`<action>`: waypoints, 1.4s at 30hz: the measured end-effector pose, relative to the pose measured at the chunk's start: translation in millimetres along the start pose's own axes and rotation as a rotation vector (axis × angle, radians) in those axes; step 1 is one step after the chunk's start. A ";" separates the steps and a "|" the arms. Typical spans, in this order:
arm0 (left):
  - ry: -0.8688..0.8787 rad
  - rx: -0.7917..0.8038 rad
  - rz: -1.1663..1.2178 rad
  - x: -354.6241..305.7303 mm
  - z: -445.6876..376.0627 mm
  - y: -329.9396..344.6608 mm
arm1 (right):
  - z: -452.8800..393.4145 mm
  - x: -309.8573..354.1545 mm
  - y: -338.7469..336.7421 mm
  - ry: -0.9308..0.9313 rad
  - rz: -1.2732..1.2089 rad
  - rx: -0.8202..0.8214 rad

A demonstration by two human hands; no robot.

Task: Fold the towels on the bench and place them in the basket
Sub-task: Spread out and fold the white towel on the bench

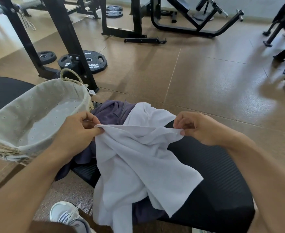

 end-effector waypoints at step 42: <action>-0.151 0.141 0.198 19.5 -4.9 5.1 | 6.2 -30.7 -20.6 0.118 -0.212 -0.040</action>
Point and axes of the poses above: each hand's wrist, its own z-axis away from the middle knuckle, its own y-axis out of the palm, x = y × z, the point moved 10 cm from there along -z, towards the middle knuckle, and after that the axes turned 5 degrees about x, right-handed, at the moved point
